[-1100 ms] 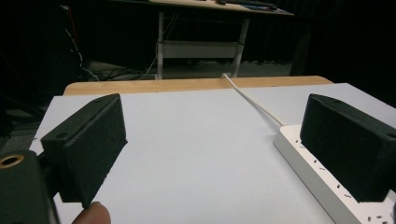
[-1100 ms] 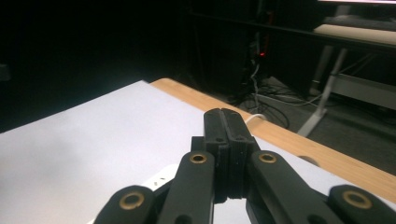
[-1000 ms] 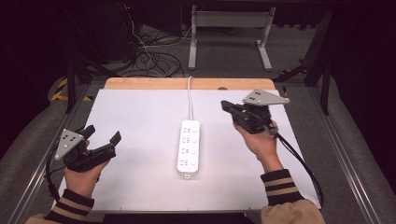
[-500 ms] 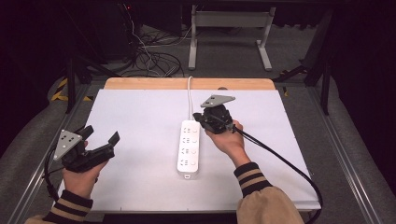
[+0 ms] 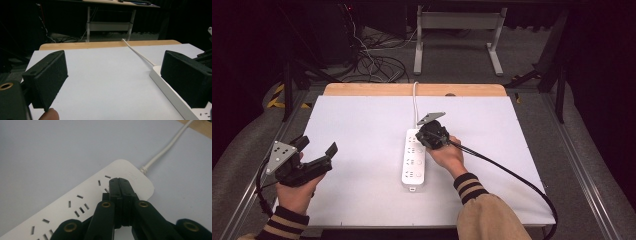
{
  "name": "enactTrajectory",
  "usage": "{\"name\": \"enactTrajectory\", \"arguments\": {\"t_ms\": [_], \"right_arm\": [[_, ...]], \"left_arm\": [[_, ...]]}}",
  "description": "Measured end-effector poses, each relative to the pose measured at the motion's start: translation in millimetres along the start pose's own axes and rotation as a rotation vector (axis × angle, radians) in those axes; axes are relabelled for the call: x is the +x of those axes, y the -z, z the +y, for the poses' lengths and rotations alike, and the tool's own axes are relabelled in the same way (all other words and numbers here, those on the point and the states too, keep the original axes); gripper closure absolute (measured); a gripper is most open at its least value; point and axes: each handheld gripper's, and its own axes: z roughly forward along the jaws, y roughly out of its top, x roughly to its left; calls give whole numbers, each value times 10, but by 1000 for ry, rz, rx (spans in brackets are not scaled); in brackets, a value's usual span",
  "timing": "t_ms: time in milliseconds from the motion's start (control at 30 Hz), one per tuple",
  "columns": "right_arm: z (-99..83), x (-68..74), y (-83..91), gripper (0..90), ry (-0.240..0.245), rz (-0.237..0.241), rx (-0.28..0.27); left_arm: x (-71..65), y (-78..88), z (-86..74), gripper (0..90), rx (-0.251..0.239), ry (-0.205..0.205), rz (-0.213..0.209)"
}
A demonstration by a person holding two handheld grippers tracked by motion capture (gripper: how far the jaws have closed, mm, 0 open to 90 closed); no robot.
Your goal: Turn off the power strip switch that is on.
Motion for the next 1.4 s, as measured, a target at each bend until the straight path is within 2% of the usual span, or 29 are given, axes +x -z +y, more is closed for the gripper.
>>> {"name": "enactTrajectory", "arguments": {"t_ms": [167,267,333,433,467,500,533,800,833,1133,1200,1400], "right_arm": [[-63,-17,-92,899,-4,-27,7],[-77,-36,-98,900,-19,-20,7],[-127,-26,-112,900,-40,-9,-25],[-142,-27,-109,900,-54,-9,-34],[-147,-17,-111,900,-55,-18,-39],[-153,18,-112,900,-25,-43,-42],[-153,18,-112,900,-25,-43,-42],[-177,38,-139,900,-65,-69,-72],[-173,31,-151,900,-88,-73,-76],[-186,64,-152,900,-80,-97,-77],[-193,84,-155,900,-61,-112,-84],[-195,84,-154,900,-62,-112,-85]], "left_arm": [[5,15,-4,76,1,-3,5],[7,5,-10,76,6,-3,8],[3,6,-10,76,6,-4,9],[-6,15,-7,76,1,-4,10],[-8,15,-7,76,3,-3,9],[-7,13,-7,76,3,-3,10],[-7,11,-7,76,3,-1,10],[-14,10,-6,78,6,-8,12],[-17,9,-7,79,7,-8,12],[-24,-4,-6,80,7,-11,12],[-27,-4,-6,80,6,-12,11],[-26,-12,-7,80,12,-15,11]]}}
